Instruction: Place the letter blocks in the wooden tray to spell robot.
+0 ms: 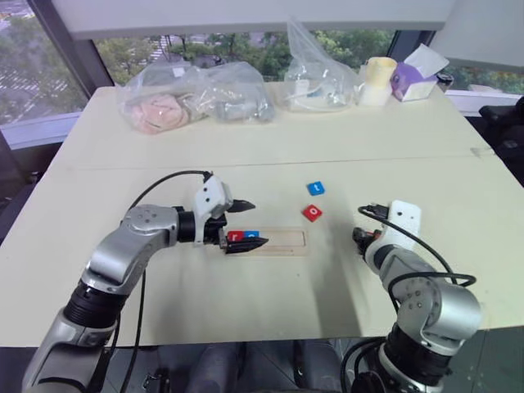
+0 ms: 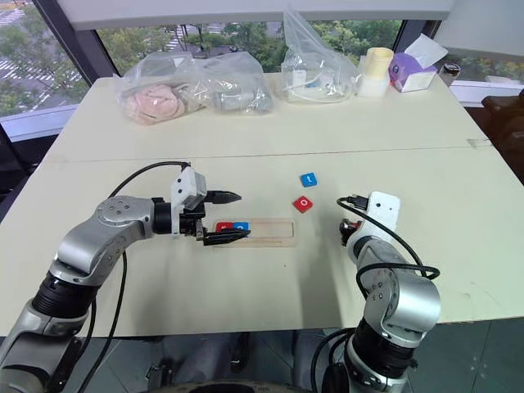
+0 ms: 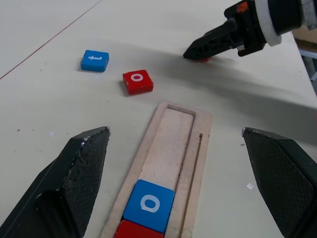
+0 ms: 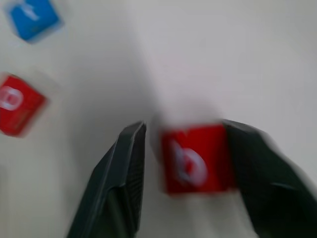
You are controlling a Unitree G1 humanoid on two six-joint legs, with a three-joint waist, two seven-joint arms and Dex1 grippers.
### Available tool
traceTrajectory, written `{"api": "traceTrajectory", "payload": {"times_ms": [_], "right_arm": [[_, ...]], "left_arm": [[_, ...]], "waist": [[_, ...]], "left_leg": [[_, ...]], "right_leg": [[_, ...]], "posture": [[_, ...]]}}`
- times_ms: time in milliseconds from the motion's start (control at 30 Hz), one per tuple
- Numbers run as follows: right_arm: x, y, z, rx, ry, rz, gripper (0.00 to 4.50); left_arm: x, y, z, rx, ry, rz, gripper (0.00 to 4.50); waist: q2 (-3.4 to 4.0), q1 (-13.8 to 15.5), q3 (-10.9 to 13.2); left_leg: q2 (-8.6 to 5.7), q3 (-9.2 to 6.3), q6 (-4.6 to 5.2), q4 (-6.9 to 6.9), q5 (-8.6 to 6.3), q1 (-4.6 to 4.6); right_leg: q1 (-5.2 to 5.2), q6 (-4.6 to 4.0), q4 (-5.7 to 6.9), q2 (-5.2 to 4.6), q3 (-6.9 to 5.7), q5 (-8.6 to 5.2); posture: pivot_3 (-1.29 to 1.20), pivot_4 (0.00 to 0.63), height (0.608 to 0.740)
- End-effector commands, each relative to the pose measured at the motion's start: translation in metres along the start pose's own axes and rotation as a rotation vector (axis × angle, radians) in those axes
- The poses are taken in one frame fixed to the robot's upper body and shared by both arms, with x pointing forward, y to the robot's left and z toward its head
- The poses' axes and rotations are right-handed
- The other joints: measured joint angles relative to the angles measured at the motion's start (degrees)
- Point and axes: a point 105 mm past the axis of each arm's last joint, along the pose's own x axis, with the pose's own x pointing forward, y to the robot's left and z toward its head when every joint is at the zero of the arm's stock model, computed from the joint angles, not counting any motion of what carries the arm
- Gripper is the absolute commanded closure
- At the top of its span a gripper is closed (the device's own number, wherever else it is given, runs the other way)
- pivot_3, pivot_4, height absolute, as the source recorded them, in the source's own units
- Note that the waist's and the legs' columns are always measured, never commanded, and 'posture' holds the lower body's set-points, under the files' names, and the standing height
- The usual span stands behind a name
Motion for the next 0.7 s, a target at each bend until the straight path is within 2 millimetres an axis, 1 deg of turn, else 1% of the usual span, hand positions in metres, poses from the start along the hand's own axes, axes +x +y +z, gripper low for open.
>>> {"api": "traceTrajectory", "payload": {"times_ms": [33, 67, 133, 233, 333, 400, 467, 500, 533, 633, 667, 700], "right_arm": [[-0.004, 0.000, 0.009, -0.029, -0.045, -0.007, 0.21], [-0.005, 0.001, 0.015, -0.038, -0.069, 0.002, 0.05], [-0.009, 0.002, 0.028, -0.032, -0.123, 0.023, 0.05], [-0.016, 0.004, 0.052, -0.085, -0.214, 0.092, 0.05], [-0.017, 0.001, 0.060, -0.194, -0.237, 0.207, 0.05], [-0.017, -0.004, 0.061, -0.282, -0.234, 0.312, 0.05], [-0.022, -0.006, 0.062, -0.419, -0.260, 0.500, 0.05], [-0.023, -0.010, 0.059, -0.443, -0.253, 0.589, 0.05], [-0.022, -0.019, 0.058, -0.447, -0.242, 0.644, 0.05], [-0.013, -0.042, 0.043, -0.681, -0.146, 0.735, 0.05], [-0.012, -0.047, 0.038, -0.739, -0.115, 0.767, 0.05], [-0.010, -0.049, 0.037, -0.755, -0.103, 0.797, 0.05]], "left_arm": [[-0.007, 0.001, 0.004, 0.024, -0.013, 0.016, 0.00], [-0.008, 0.002, 0.003, 0.023, -0.010, 0.020, 0.00], [-0.012, 0.004, 0.001, 0.025, 0.001, 0.026, 0.00], [-0.018, 0.005, 0.002, 0.025, 0.007, 0.022, 0.00], [-0.022, 0.001, 0.004, 0.035, 0.020, -0.022, 0.00], [-0.025, -0.006, 0.006, 0.046, 0.036, -0.070, 0.00], [-0.027, -0.011, 0.006, 0.076, 0.057, -0.109, 0.00], [-0.027, -0.009, 0.006, 0.096, 0.070, -0.106, 0.00], [-0.027, -0.009, 0.005, 0.115, 0.088, -0.116, 0.00], [-0.026, -0.012, 0.005, 0.119, 0.104, -0.140, 0.00], [-0.026, -0.014, 0.005, 0.119, 0.108, -0.151, 0.00], [-0.026, -0.015, 0.005, 0.122, 0.112, -0.157, 0.00]], "waist": [[0.00, 0.0, 0.0], [0.00, 0.1, 0.0], [0.01, 0.1, 0.0], [0.01, 0.1, 0.0], [0.01, 0.1, 0.0], [0.00, 0.1, 0.0], [-0.02, 0.2, 0.0], [-0.02, 0.2, 0.1], [-0.03, 0.2, 0.1], [-0.05, 0.1, 0.1], [-0.05, 0.1, 0.1], [-0.09, -0.1, 0.1]], "left_leg": [[0.00, 0.00, 0.00, 0.01, 0.00, 0.00], [0.00, 0.00, 0.00, 0.01, 0.00, 0.00], [-0.01, -0.01, 0.00, 0.01, 0.00, -0.02], [-0.01, -0.01, 0.00, -0.02, 0.00, -0.03], [0.00, 0.00, 0.00, -0.04, 0.00, -0.04], [0.00, 0.00, 0.00, -0.11, 0.00, -0.04], [-0.01, 0.02, 0.03, -0.11, -0.02, -0.05], [-0.03, 0.06, 0.08, -0.11, -0.05, -0.07], [-0.04, 0.11, 0.13, -0.10, -0.08, -0.05], [-0.05, 0.26, 0.22, 0.00, -0.13, -0.01], [-0.06, 0.31, 0.23, 0.04, -0.14, -0.02], [-0.06, 0.36, 0.25, 0.09, -0.15, -0.01]], "right_leg": [[0.00, -0.01, 0.00, 0.00, 0.00, 0.00], [0.00, -0.01, 0.00, 0.00, 0.00, -0.01], [-0.01, -0.02, -0.01, -0.01, 0.00, -0.01], [-0.03, -0.02, -0.03, -0.01, 0.00, -0.01], [-0.02, -0.02, -0.08, -0.01, 0.00, -0.02], [0.00, -0.01, -0.15, -0.01, -0.01, -0.03], [0.05, 0.03, -0.23, -0.02, -0.01, -0.05], [0.10, 0.06, -0.33, -0.04, -0.02, -0.06], [0.15, 0.11, -0.35, -0.07, -0.03, -0.09], [0.23, 0.24, -0.37, -0.13, -0.02, -0.04], [0.24, 0.27, -0.37, -0.17, -0.02, -0.03], [0.25, 0.27, -0.35, -0.19, -0.02, -0.03]], "posture": [[0.00, 0.150, 0.740], [0.00, 0.150, 0.740], [0.00, 0.150, 0.740], [0.00, 0.150, 0.740], [0.00, 0.150, 0.740], [0.00, 0.150, 0.740], [0.00, 0.150, 0.740], [0.00, 0.150, 0.740], [0.00, 0.150, 0.740], [0.00, 0.150, 0.740], [0.00, 0.150, 0.740], [0.00, 0.150, 0.740]]}}
